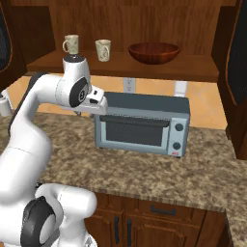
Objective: Gather all objects into one cabinet and sort the glasses and bowls to opposite sides.
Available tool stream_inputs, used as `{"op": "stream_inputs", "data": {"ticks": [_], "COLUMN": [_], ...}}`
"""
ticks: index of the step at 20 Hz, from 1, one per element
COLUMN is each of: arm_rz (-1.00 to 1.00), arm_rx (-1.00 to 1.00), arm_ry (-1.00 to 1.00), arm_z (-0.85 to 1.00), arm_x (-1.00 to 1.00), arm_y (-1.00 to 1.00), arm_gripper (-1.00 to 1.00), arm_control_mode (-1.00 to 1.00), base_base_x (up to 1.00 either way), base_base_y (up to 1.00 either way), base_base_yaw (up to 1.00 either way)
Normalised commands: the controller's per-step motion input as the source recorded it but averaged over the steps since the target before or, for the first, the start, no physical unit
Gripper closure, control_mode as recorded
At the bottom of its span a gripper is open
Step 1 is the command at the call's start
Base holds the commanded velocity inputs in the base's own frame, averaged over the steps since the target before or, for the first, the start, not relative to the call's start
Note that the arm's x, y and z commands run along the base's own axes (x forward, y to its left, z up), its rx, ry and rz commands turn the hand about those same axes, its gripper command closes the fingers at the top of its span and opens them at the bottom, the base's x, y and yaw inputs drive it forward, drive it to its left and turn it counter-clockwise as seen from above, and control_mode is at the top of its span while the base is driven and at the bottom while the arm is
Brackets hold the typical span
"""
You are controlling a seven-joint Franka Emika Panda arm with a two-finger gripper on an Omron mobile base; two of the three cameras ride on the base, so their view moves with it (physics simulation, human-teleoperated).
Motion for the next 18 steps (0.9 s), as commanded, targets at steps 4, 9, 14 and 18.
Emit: {"op": "stream_inputs", "data": {"ticks": [4,9,14,18], "arm_rz": [-0.02,0.00,0.00,0.00], "arm_rx": [0.04,-0.02,0.00,0.00], "arm_ry": [-0.08,-0.27,-0.05,0.00], "arm_z": [-0.01,-0.11,-0.01,0.00], "arm_x": [-0.54,-0.99,-0.20,0.00], "arm_y": [-0.10,-0.01,0.01,0.00], "arm_gripper": [-1.00,-1.00,-1.00,-1.00], "arm_control_mode": [-1.00,-1.00,1.00,1.00], "base_base_x": [0.00,0.00,-0.54,-1.00], "base_base_y": [0.00,0.00,0.10,0.00], "base_base_yaw": [0.00,0.00,-0.02,-0.30]}}
